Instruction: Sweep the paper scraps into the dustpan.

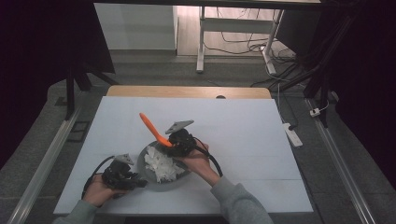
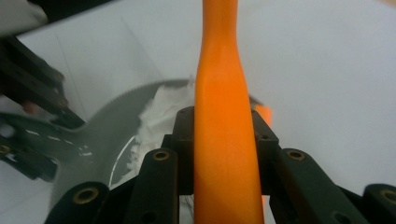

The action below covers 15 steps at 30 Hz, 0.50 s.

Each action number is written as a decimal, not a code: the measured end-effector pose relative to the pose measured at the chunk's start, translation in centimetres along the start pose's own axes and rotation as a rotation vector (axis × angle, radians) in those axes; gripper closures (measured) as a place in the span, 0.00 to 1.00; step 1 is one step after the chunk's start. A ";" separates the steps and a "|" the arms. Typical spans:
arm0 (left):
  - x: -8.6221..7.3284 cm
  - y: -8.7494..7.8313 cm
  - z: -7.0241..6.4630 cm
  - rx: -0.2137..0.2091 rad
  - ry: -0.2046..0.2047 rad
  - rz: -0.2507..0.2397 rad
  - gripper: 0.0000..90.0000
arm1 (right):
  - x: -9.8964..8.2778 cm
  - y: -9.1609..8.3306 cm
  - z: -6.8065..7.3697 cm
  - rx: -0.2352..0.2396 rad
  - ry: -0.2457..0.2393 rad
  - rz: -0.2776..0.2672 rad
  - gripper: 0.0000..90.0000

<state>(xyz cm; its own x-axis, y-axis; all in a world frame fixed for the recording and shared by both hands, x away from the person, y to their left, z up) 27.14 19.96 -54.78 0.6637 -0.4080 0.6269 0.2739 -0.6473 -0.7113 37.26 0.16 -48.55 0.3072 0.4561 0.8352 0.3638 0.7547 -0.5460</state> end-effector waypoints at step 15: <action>-0.2 0.2 0.0 0.001 0.005 -0.010 0.69 | -1.0 -3.1 -2.3 -0.050 0.051 -0.056 0.78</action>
<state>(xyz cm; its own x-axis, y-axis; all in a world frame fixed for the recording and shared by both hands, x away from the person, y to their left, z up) 27.05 19.92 -55.05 0.6574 -0.4052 0.6354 0.2811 -0.6504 -0.7056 37.80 -3.71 -47.85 0.3293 0.3881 0.8608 0.4249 0.7532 -0.5021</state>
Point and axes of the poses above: each handheld gripper's, and its own axes: y roughly forward along the jaws, x roughly out of its top, z roughly to its left, the point moved 3 cm from there along y, roughly forward along the jaws, and after that the axes turned 8 degrees about -z, right-handed, at the moved point
